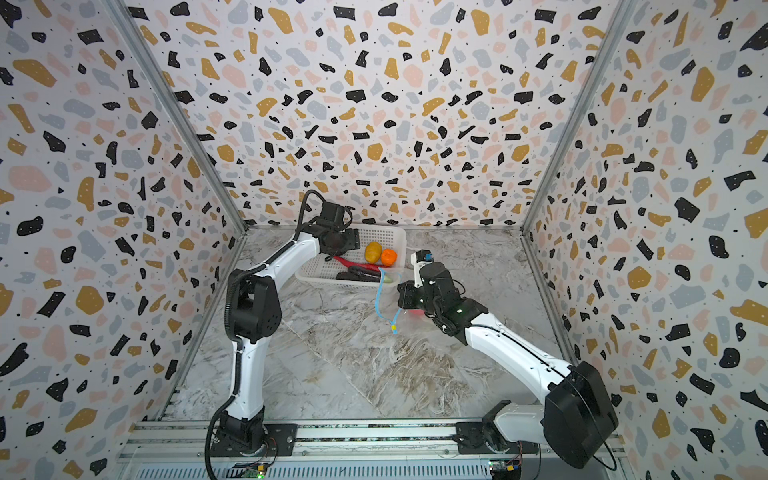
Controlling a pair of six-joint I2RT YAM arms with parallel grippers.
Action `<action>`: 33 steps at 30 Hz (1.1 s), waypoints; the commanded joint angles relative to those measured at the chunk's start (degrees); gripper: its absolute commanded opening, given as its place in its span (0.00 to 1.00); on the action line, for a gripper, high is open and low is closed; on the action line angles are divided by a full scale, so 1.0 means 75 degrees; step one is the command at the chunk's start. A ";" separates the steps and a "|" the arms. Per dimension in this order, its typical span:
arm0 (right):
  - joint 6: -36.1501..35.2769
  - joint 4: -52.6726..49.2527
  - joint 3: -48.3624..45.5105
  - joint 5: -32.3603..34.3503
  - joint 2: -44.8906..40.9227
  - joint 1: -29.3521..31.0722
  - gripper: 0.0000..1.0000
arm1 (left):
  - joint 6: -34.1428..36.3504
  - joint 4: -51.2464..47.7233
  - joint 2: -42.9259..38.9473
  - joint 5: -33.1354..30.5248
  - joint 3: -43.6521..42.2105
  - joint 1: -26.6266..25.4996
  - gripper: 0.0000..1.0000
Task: Place the food in the zip-top bag and seal the zipper
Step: 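Lower the left gripper onto the yellow mango and grasp it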
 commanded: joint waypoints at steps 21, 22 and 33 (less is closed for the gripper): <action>-0.0010 0.0105 0.0014 -0.0100 -0.0011 -0.0075 0.00 | -0.0619 0.0336 0.2028 0.1064 0.1807 -0.0544 0.80; -0.0009 0.0099 0.0003 -0.0107 -0.0019 -0.0067 0.00 | -0.0652 0.0405 0.2038 0.1055 0.1761 -0.0535 0.80; 0.0026 0.0102 -0.0017 -0.0152 -0.0062 -0.0075 0.00 | -0.0653 0.0502 0.2462 0.0607 0.2258 -0.0516 0.67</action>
